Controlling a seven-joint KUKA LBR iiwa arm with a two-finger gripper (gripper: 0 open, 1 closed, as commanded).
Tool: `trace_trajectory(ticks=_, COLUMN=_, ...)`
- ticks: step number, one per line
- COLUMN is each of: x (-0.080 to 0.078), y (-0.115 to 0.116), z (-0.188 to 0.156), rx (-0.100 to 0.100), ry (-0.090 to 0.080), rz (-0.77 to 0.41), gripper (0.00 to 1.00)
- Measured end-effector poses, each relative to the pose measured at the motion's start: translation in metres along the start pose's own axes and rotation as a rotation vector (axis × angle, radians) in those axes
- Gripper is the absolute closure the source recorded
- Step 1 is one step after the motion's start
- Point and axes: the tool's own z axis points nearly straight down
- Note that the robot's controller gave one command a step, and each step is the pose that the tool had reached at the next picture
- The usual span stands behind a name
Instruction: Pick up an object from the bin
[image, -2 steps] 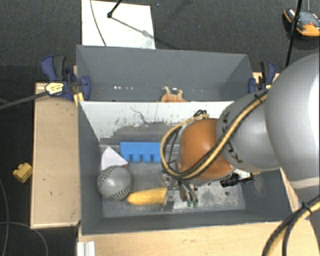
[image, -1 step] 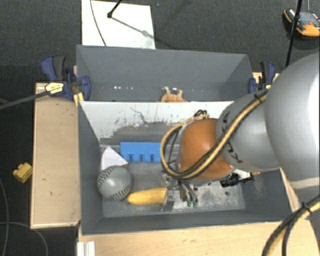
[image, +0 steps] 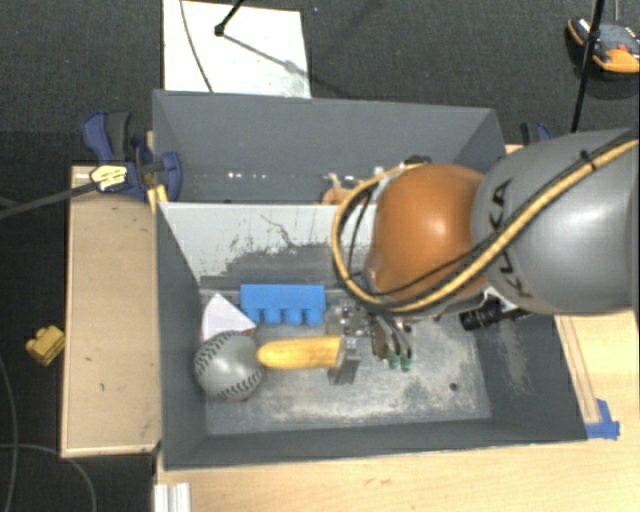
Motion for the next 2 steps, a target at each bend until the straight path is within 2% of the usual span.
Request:
trace_trajectory(ticks=1, x=0.000, y=0.000, z=0.000, rx=0.000, ry=0.000, rz=0.002, gripper=1.00)
trace_trajectory(ticks=2, x=-0.004, y=-0.013, z=-0.027, rx=0.000, ry=0.001, rz=0.002, gripper=1.00)
